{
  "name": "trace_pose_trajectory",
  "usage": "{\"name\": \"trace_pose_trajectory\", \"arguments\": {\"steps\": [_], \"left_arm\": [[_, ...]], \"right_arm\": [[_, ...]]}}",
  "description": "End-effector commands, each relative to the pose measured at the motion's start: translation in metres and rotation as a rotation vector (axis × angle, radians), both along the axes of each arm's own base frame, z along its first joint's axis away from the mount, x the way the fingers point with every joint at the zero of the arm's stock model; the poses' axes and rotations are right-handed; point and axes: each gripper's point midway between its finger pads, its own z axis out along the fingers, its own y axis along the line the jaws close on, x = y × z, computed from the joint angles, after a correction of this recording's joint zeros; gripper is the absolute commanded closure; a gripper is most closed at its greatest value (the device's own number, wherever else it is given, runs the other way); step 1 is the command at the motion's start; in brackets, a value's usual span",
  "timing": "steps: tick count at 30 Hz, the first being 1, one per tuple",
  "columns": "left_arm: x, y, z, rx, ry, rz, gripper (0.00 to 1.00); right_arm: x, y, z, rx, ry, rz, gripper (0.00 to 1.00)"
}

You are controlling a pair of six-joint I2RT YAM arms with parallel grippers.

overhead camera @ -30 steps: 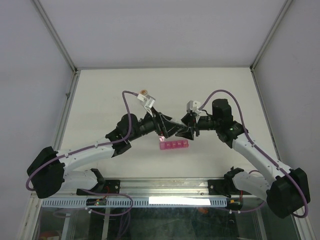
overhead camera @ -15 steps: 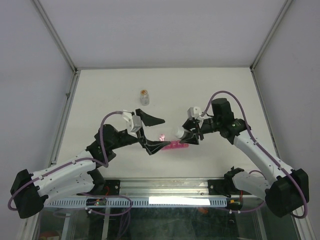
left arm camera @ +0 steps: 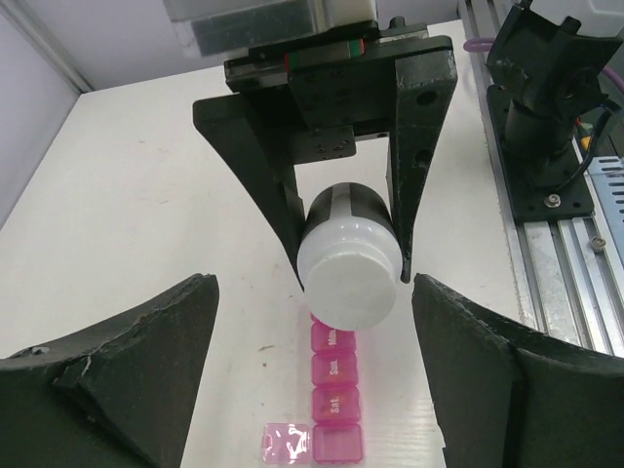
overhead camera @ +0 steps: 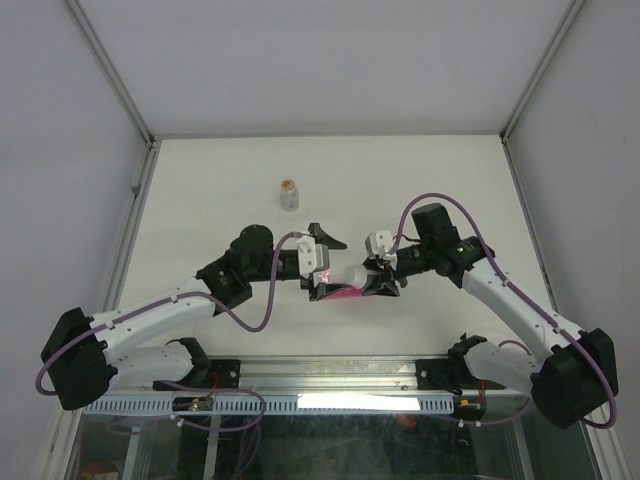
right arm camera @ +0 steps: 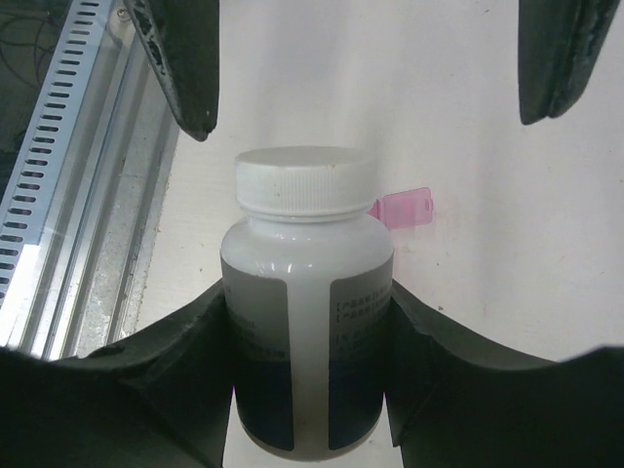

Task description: Sort the pills into containers

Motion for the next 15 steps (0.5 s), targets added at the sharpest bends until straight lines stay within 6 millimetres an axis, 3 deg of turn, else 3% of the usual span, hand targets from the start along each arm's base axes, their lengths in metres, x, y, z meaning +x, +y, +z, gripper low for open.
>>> {"name": "trace_pose_trajectory", "arguments": {"steps": [1,9,15], "left_arm": [[-0.007,-0.011,0.02,-0.025,-0.069,-0.081,0.21],[-0.016,-0.014,0.006,0.001,-0.025,-0.142,0.36],[-0.013,-0.017,0.003,0.015,0.0,-0.133,0.39]], "right_arm": [[0.009,0.004,0.008,-0.006,-0.079,0.012,1.0],[0.01,0.005,0.008,-0.011,-0.074,0.001,1.0],[0.011,0.006,0.008,-0.013,-0.069,-0.001,1.0]]}}
